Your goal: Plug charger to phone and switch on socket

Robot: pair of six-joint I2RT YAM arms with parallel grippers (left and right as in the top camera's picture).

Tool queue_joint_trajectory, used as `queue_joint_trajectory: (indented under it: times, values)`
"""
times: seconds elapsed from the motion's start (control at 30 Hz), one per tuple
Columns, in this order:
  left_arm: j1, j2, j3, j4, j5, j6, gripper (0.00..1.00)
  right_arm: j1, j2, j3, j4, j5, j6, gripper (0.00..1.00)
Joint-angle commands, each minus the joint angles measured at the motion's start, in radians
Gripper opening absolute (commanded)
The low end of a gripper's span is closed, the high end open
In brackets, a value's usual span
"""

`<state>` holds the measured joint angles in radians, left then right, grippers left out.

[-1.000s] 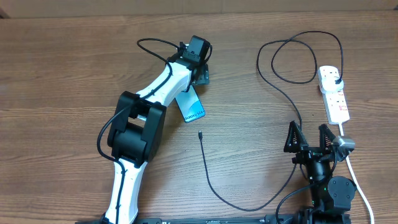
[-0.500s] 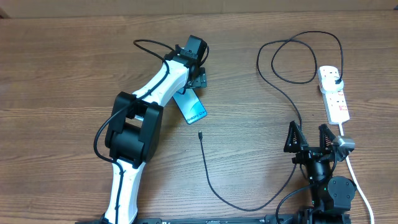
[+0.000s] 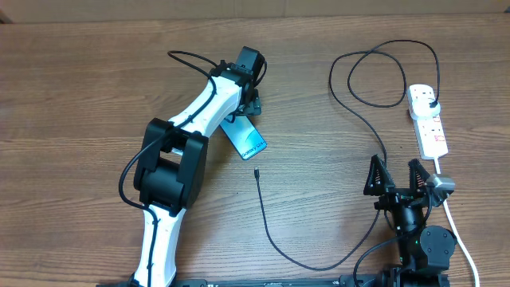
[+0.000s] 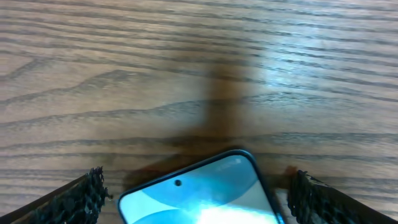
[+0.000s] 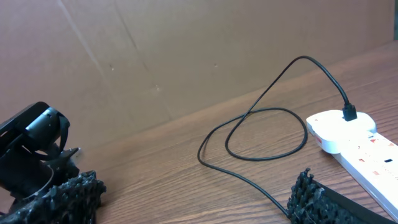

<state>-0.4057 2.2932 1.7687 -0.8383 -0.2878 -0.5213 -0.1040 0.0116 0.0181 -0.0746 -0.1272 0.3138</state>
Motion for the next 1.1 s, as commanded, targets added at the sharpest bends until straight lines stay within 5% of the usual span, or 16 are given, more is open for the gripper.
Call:
queue_joint_trajectory:
  times: [0.0,0.37,0.7,1.07]
  values:
    - [0.027,0.06,-0.045,-0.055,-0.011,0.008,0.99,0.005,-0.009,-0.01,0.004,-0.006,-0.001,1.0]
    - [0.026,0.06,-0.045,-0.118,0.242,0.008,0.99,0.005,-0.009,-0.01,0.004,-0.006,-0.001,1.0]
    - [0.045,0.06,-0.045,-0.164,0.168,-0.048,1.0,0.005,-0.009,-0.01,0.004,-0.006,-0.001,1.0]
    - [0.032,0.06,-0.046,-0.183,0.445,-0.098,0.99,0.005,-0.009,-0.01,0.004,-0.006,-0.001,1.0]
